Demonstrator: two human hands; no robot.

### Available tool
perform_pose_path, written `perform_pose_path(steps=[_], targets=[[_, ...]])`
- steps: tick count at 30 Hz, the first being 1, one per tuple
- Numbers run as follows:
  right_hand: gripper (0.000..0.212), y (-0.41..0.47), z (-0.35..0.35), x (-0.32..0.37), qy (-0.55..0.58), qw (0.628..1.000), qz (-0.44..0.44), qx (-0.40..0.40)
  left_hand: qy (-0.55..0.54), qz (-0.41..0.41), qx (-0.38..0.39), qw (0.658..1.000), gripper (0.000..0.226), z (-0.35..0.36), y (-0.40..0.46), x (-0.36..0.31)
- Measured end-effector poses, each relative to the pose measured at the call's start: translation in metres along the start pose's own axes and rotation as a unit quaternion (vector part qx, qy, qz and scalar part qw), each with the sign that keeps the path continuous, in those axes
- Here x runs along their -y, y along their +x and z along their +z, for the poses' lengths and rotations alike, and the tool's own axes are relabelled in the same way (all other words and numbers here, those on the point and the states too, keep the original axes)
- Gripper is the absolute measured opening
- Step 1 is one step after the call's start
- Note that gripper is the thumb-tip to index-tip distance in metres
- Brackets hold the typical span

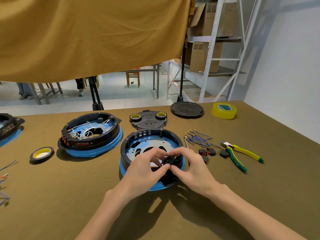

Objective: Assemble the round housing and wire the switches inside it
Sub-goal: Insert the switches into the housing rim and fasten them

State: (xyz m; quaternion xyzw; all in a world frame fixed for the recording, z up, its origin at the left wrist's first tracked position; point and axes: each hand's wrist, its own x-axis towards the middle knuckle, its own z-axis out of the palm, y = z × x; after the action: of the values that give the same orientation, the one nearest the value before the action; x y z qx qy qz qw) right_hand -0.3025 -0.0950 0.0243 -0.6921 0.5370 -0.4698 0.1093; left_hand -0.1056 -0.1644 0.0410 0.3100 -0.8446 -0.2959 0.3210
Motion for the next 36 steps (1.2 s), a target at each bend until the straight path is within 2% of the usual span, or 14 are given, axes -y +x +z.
perform_pose_path(steps=[3,5,8,11,16,20,25,27,30,36], targets=[[0.038,0.005,-0.001,0.004,0.070,0.996,0.043,-0.026,-0.058,-0.005,0.000,0.998,0.040,0.000,0.002,-0.001],[0.032,0.010,-0.001,0.006,0.084,0.995,0.052,-0.030,-0.063,0.004,0.001,0.998,0.049,-0.001,0.004,-0.002],[0.022,0.011,-0.001,0.008,0.084,0.994,0.058,-0.029,-0.052,0.019,-0.034,0.998,0.033,0.001,0.003,-0.003],[0.019,0.008,-0.001,0.004,0.072,0.995,0.063,-0.005,-0.065,-0.001,-0.067,0.996,0.015,0.006,0.001,-0.005],[0.029,0.005,-0.009,-0.002,0.029,0.996,0.060,0.065,-0.021,-0.029,-0.093,0.995,0.024,0.011,0.001,-0.003],[0.031,0.008,-0.013,-0.001,-0.004,0.996,0.030,0.083,0.029,-0.028,-0.072,0.997,0.031,0.012,0.000,-0.002],[0.030,0.016,-0.017,0.002,-0.002,0.994,0.019,0.105,0.035,-0.019,-0.051,0.998,0.020,0.002,-0.003,0.003],[0.031,0.017,-0.019,0.000,0.000,0.993,0.020,0.113,0.029,-0.016,-0.047,0.998,0.013,0.000,-0.006,0.006],[0.031,0.019,-0.019,0.000,-0.003,0.992,0.023,0.124,0.008,-0.029,-0.016,0.999,0.023,-0.005,-0.009,0.010],[0.034,0.025,-0.020,0.002,0.011,0.986,0.051,0.157,-0.004,-0.027,0.001,1.000,0.021,-0.012,-0.004,0.012]])
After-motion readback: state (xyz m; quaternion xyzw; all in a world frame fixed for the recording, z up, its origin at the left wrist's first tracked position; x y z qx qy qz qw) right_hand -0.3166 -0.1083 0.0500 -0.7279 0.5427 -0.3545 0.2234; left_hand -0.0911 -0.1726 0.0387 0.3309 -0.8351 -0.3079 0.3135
